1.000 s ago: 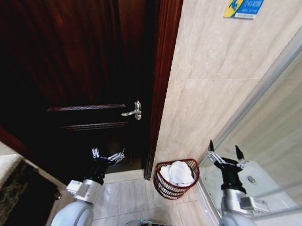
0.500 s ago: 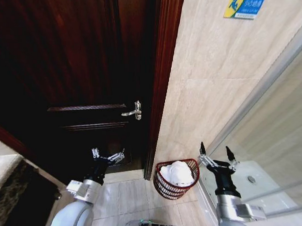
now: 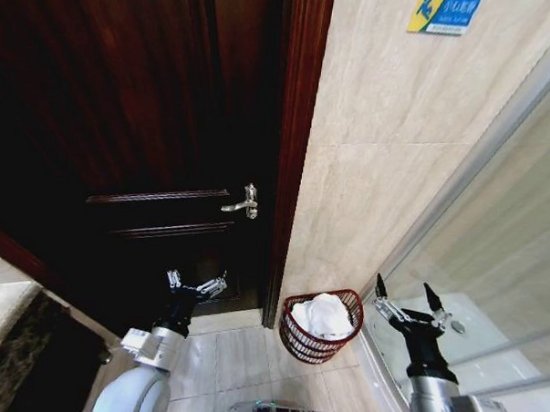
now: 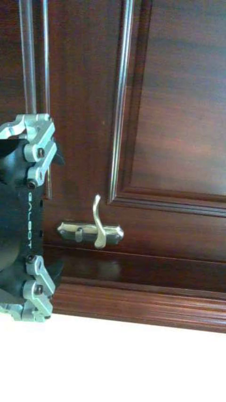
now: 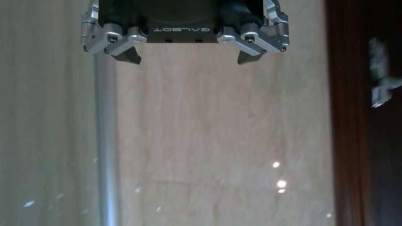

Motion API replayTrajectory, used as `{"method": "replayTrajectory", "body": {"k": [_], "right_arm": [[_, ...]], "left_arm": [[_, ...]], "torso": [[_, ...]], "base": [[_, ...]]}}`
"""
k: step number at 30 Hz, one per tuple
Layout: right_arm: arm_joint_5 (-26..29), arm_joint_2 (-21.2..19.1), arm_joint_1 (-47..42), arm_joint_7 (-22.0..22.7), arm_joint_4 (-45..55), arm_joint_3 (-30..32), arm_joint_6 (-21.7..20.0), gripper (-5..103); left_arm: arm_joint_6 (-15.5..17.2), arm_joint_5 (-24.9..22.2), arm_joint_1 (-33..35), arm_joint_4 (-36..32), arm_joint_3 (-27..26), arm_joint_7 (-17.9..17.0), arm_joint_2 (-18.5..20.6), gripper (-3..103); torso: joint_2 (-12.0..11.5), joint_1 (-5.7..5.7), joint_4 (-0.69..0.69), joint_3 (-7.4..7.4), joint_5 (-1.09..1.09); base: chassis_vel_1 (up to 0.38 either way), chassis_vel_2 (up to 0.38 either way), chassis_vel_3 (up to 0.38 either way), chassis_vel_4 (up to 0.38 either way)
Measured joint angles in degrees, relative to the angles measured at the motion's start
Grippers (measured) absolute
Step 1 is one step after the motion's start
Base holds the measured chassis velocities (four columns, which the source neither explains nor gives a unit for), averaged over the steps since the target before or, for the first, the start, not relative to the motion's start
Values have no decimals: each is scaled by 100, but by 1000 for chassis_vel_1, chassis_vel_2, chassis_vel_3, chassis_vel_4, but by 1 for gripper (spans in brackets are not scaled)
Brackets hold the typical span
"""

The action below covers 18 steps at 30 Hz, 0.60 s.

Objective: Discard the used towel into the hamper.

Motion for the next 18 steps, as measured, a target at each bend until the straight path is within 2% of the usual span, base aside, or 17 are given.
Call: {"method": "replayTrajectory", "body": {"k": [7,18], "right_arm": [[-534,3,-335,117,-4,-459,361,100],[-594,21,-327,158,-9,-490,424,100]], "left_arm": [[0,0,0,0,0,0,0,100],[0,0,0,0,0,0,0,100]], "torso": [[0,0,-1,0,-1],[0,0,-1,0,-1]], "base": [[0,0,0,0],[0,0,0,0]]}}
